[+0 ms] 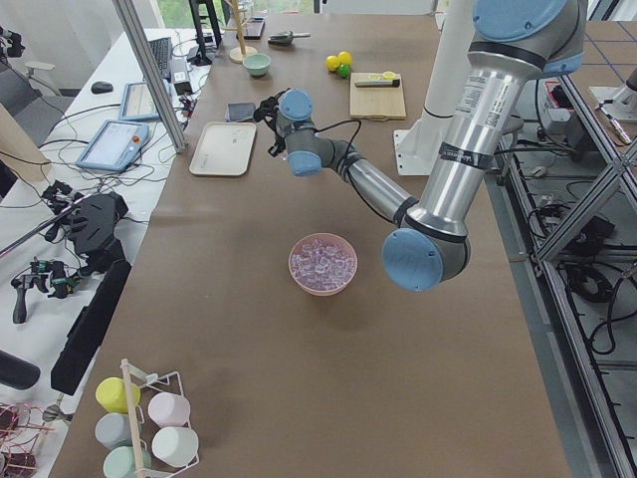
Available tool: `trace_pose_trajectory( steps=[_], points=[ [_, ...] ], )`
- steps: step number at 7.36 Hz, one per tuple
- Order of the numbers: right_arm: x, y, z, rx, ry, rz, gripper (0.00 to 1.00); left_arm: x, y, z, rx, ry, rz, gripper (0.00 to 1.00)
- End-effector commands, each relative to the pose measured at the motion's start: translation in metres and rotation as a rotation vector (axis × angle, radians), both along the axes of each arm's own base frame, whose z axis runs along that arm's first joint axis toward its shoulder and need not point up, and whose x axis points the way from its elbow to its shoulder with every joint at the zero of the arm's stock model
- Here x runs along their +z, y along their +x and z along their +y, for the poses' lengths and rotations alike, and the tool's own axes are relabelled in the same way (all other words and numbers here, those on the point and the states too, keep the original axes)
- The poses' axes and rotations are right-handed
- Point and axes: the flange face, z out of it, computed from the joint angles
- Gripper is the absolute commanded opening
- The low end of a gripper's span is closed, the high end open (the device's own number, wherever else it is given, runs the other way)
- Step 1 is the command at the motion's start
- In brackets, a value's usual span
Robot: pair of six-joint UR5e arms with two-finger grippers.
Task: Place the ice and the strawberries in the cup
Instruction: 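Carry the ice cube with the left gripper over the light-blue cup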
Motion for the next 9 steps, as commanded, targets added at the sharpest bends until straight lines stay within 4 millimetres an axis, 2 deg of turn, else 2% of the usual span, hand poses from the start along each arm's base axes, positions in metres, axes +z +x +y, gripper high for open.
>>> trace_pose_trajectory(
  steps=[1,2,3,4,5,6,7,8,9],
  points=[
    [0.001,0.0,0.003,0.0,0.009,0.0,1.0,-0.034,0.029,0.0,-0.012,0.018,-0.002,0.0],
    [0.002,0.0,0.004,0.0,0.007,0.0,1.0,-0.044,0.044,0.007,-0.004,0.027,0.005,0.0],
    [0.002,0.0,0.004,0.001,0.005,-0.002,1.0,-0.052,0.049,0.006,0.001,0.035,0.013,0.0],
    [0.003,-0.001,0.006,-0.001,0.002,-0.006,1.0,-0.061,0.059,0.012,0.005,-0.01,0.042,0.0],
    [0.005,-0.001,0.007,-0.001,-0.003,-0.008,1.0,-0.081,0.072,0.022,0.019,-0.031,0.076,0.0],
    [0.006,-0.001,0.007,-0.002,-0.003,-0.006,1.0,-0.096,0.089,0.034,-0.003,-0.025,0.095,0.0],
    [0.008,-0.001,0.007,-0.002,-0.008,-0.008,1.0,-0.115,0.119,0.054,-0.03,-0.035,0.119,0.0],
    [0.009,-0.001,0.007,-0.002,-0.011,-0.008,1.0,-0.124,0.133,0.065,-0.049,-0.035,0.134,0.0],
    [0.011,-0.001,0.008,-0.006,-0.013,-0.006,1.0,-0.133,0.144,0.06,-0.076,-0.035,0.138,0.0]
  ],
)
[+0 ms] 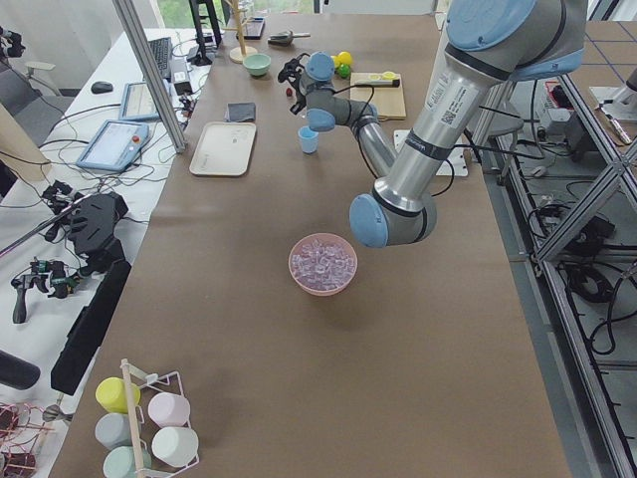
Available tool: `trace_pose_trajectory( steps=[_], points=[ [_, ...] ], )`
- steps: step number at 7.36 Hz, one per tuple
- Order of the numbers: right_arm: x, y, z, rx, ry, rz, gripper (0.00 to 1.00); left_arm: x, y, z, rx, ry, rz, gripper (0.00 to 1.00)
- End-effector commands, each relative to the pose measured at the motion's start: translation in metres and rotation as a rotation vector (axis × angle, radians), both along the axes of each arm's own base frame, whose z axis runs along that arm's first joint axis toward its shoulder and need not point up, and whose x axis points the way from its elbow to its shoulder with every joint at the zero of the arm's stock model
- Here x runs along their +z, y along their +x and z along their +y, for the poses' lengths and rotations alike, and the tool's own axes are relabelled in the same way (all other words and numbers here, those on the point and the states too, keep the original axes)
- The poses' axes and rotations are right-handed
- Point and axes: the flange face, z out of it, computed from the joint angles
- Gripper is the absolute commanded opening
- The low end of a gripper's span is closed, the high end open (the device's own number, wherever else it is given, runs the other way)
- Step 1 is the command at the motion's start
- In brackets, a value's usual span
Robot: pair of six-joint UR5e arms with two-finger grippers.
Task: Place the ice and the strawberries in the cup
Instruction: 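Carry the ice cube with the left gripper over the light-blue cup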
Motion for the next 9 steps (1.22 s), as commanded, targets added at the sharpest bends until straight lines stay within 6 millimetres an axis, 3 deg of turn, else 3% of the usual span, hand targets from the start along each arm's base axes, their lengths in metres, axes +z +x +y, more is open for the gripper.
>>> trace_pose_trajectory(
  steps=[1,3,7,9],
  points=[
    [0.006,0.0,0.001,0.0,-0.014,-0.001,1.0,-0.02,0.035,0.003,-0.048,-0.001,0.008,0.0],
    [0.007,0.0,0.001,0.001,-0.022,-0.007,1.0,-0.033,0.053,-0.003,-0.058,0.001,0.003,0.0],
    [0.009,-0.001,0.002,0.005,-0.034,-0.01,1.0,0.007,0.089,-0.025,-0.058,0.001,-0.019,0.0],
    [0.017,0.0,0.003,0.005,-0.042,-0.009,1.0,0.015,0.096,-0.028,-0.082,-0.005,-0.039,0.0]
  ],
)
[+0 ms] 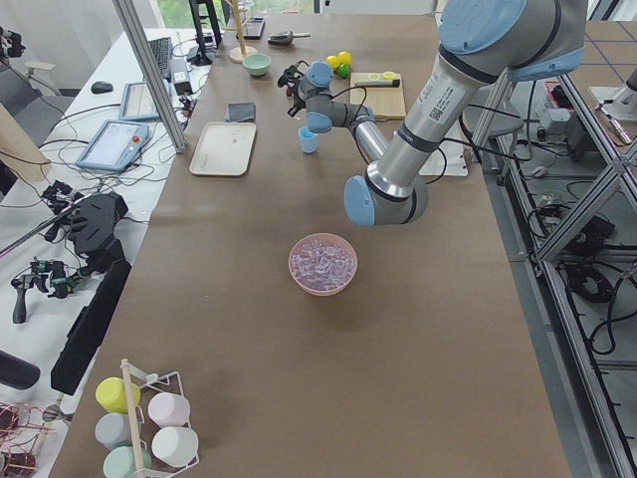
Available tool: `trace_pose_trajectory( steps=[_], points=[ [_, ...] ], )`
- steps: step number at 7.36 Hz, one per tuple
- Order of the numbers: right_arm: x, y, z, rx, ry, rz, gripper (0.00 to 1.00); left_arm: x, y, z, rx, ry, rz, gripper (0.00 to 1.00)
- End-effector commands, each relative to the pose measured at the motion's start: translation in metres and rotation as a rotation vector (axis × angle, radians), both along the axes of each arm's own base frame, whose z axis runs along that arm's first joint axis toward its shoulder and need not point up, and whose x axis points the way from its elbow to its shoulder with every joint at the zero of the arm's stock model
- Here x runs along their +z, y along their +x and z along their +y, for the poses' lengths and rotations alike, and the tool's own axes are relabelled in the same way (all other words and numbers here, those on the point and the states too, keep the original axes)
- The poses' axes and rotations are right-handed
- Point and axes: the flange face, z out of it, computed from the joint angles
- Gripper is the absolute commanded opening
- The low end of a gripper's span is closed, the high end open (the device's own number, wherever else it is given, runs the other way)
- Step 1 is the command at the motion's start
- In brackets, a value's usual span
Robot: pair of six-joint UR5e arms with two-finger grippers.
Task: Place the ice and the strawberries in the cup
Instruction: 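Carry the ice cube with the left gripper over the light-blue cup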
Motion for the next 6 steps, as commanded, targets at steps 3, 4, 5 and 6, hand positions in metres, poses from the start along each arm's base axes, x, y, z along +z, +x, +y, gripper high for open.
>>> trace_pose_trajectory(
  steps=[3,4,5,6],
  points=[
    [0.008,0.0,0.001,0.001,-0.013,0.001,1.0,0.01,0.021,0.019,0.021,-0.001,-0.006,0.0],
    [0.009,0.0,0.001,0.0,-0.013,0.002,1.0,0.017,0.025,0.024,0.028,-0.009,-0.011,0.0],
    [0.014,0.0,0.002,0.0,-0.021,0.001,1.0,0.019,0.024,0.026,0.03,-0.006,-0.009,0.0],
    [0.014,0.0,0.001,0.001,-0.022,0.001,1.0,0.026,0.023,0.028,0.032,-0.006,-0.011,0.0]
  ],
)
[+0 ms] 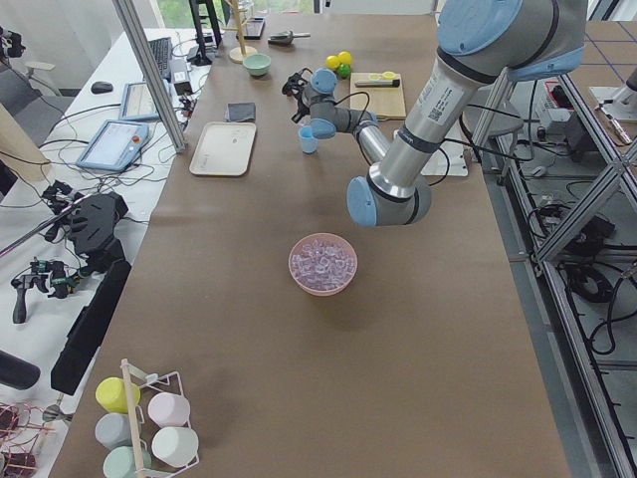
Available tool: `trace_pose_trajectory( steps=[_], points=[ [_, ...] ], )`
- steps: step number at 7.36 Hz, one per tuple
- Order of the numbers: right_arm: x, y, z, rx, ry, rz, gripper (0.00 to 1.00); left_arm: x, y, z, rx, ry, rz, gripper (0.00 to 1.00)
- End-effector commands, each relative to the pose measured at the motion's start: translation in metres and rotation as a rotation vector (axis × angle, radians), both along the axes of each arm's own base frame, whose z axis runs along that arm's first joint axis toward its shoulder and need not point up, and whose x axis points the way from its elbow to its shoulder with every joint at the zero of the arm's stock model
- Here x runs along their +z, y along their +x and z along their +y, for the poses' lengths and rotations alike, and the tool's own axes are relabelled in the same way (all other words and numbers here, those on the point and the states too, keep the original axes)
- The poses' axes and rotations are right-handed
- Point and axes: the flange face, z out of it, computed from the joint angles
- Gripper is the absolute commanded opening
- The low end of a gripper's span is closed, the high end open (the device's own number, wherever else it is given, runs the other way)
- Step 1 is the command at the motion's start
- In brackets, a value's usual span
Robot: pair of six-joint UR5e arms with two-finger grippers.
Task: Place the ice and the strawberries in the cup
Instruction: 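Open the left gripper to drop the ice cube into the cup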
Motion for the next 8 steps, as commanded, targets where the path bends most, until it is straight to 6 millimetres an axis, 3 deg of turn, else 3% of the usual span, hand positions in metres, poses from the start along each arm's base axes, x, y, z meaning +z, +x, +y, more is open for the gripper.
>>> trace_pose_trajectory(
  steps=[1,2,3,4,8],
  points=[
    [0.002,0.0,0.0,0.001,-0.004,0.0,1.0,0.008,0.0,0.003,0.004,0.003,0.0,0.0],
    [0.002,0.0,0.0,0.0,-0.004,-0.002,1.0,0.006,-0.001,0.005,0.005,-0.004,0.01,0.2],
    [0.002,0.0,-0.001,0.001,-0.005,0.0,1.0,0.0,-0.004,0.007,0.006,0.001,0.021,0.72],
    [0.002,0.0,-0.001,0.0,-0.005,-0.002,1.0,-0.001,-0.004,0.008,0.008,0.001,0.023,0.97],
    [0.003,0.0,0.0,0.001,-0.008,-0.002,1.0,-0.003,-0.014,0.011,-0.004,-0.07,0.055,0.97]
  ],
)
